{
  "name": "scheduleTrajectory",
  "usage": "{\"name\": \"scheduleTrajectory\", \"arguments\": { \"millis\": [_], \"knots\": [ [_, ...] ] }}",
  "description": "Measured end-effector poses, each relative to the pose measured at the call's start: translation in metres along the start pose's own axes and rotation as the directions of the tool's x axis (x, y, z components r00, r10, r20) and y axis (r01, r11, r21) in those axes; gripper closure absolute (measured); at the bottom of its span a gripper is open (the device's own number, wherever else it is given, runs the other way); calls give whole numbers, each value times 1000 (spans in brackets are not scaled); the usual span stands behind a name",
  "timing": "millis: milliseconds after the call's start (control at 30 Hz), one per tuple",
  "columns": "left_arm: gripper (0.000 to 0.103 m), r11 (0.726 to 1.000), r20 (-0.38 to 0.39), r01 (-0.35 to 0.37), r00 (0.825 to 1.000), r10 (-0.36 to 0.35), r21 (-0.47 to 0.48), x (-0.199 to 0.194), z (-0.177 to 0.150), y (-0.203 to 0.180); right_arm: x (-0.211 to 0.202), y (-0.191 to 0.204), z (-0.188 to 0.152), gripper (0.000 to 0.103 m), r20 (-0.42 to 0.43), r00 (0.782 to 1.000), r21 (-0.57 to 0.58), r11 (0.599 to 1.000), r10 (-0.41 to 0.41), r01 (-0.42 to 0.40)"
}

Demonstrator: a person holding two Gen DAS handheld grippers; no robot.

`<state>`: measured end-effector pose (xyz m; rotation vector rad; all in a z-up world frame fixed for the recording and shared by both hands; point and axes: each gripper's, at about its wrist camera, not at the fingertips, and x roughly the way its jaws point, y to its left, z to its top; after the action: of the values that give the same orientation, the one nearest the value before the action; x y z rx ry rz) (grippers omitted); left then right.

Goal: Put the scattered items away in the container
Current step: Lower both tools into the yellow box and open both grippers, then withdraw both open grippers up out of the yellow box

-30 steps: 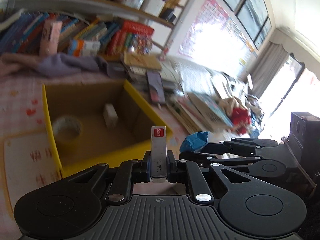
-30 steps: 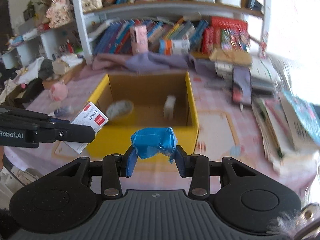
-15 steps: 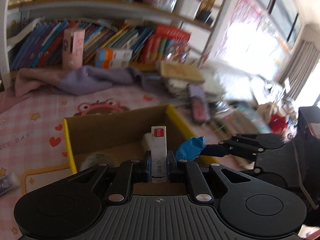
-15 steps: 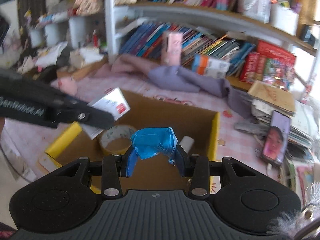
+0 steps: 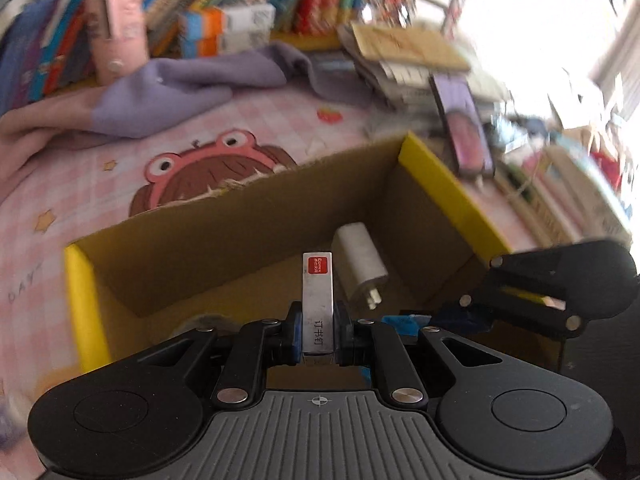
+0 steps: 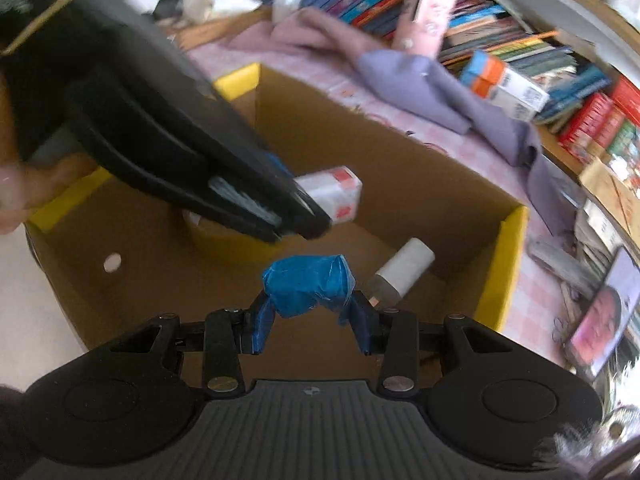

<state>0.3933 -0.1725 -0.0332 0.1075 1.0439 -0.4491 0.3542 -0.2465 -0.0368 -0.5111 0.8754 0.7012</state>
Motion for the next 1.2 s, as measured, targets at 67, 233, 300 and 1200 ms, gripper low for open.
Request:
{"name": "scheduleTrajectory", "arguments": {
  "millis": [67,233,300,1200],
  "knots": [
    [90,999,-27,-12,1000,13,33,11,4,-4,4,-1,1,64,-10,1000,-10,1000,12,-12],
    [90,999,-55,-20,998,23,50,27,9,-8,8,-4,3,64,-26,999,4,1000,21,-21],
    [90,998,-63,-23,998,26,53,31,9,-8,9,-5,3,64,-35,999,13,1000,22,-22],
    [33,986,353,-144,921,166,-90,-120,-34,-12,-53,-7,-7,43,248,967,177,984,-58,14]
  ]
}}
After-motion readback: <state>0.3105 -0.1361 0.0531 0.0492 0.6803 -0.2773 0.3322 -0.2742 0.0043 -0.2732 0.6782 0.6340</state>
